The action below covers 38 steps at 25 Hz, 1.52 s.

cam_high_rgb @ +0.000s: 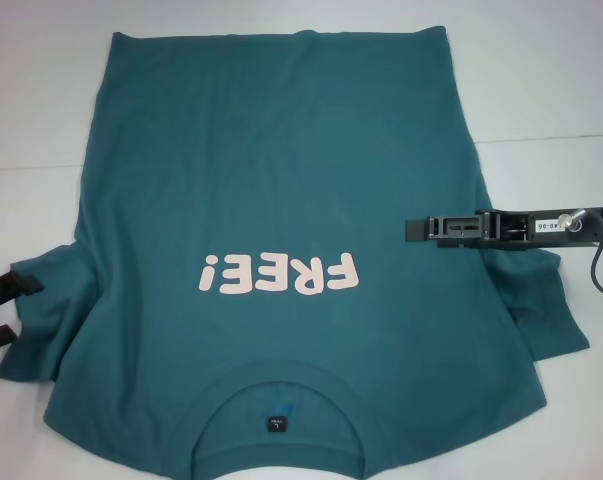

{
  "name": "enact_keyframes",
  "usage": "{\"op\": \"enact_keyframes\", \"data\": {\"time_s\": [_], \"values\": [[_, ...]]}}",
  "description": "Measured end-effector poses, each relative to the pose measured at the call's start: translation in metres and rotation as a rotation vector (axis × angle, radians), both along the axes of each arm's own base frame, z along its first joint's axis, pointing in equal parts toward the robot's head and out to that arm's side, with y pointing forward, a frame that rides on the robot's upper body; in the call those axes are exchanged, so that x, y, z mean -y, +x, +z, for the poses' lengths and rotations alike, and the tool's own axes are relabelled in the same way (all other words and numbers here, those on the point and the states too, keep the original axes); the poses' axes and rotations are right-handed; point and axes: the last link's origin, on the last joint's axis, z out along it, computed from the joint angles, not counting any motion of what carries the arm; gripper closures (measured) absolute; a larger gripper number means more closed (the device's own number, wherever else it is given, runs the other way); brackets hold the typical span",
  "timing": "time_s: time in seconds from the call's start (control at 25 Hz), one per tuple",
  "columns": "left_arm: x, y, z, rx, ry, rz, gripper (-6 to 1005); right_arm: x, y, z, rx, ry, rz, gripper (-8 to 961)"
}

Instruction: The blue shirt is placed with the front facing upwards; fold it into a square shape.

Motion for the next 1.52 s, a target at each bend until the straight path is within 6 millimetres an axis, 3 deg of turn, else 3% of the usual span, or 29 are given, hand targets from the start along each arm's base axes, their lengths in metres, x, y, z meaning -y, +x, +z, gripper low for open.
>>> {"op": "enact_keyframes", "data": {"time_s": [0.64, 1.4, 1.52], "values": [[-0.005, 0.007, -0.012, 0.009, -0.036, -0.020, 77, 0.001, 0.002, 0.000, 0.001, 0.001, -0.005, 39], [-0.016, 0.013, -0.011, -0.005, -0.059, -0.010, 82, 0.001, 0.003, 0.001, -0.005, 0.008, -0.011, 39], [-0.015, 0.012, -0.010, -0.008, -0.062, -0.004, 165, 0.001, 0.003, 0.001, -0.005, 0.008, -0.011, 39]]}}
